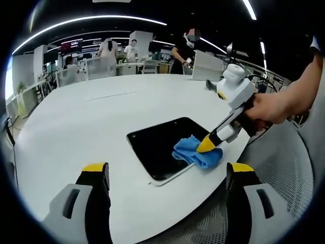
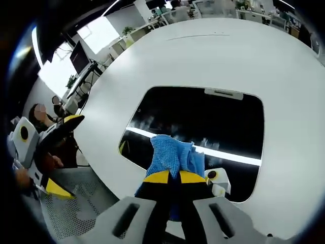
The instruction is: Wipe the mirror surface with the cleaning cloth until all visible marks leave the cleaned area.
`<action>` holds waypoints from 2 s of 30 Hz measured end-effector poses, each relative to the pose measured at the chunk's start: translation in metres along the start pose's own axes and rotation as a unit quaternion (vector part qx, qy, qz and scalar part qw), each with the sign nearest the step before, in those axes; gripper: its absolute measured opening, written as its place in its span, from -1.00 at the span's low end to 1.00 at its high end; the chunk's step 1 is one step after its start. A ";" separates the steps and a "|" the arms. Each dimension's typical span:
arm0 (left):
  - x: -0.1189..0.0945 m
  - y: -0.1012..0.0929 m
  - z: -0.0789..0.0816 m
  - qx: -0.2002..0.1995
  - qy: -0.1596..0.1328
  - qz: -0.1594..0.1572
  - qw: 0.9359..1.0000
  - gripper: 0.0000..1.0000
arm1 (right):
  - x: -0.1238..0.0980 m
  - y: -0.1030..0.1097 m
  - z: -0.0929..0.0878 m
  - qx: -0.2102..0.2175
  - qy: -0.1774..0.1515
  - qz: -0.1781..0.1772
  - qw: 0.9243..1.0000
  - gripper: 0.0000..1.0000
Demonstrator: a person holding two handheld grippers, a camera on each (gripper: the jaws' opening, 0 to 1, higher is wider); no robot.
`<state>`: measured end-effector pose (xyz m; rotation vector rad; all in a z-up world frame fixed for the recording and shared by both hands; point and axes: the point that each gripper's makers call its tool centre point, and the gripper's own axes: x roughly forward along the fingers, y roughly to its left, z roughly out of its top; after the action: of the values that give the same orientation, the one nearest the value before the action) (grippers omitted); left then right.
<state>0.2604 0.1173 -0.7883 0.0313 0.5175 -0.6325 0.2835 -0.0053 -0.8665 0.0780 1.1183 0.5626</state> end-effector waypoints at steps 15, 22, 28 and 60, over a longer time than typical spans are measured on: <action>-0.001 0.000 0.002 -0.004 -0.003 0.000 1.000 0.93 | 0.000 -0.001 0.001 0.007 0.002 -0.002 1.000 -1.00; -0.001 0.000 0.001 -0.011 -0.002 0.000 1.000 0.94 | 0.004 -0.004 0.011 0.016 -0.002 -0.004 1.000 -1.00; 0.000 0.001 0.001 -0.010 -0.002 0.001 1.000 0.92 | 0.007 -0.007 0.019 0.013 -0.003 -0.006 1.000 -1.00; 0.000 0.003 0.002 -0.016 -0.004 0.003 1.000 0.98 | 0.026 -0.030 0.071 -0.004 -0.022 -0.043 0.999 -1.00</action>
<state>0.2627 0.1192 -0.7870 0.0015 0.5200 -0.6176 0.3643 -0.0036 -0.8658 0.0343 1.0723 0.4857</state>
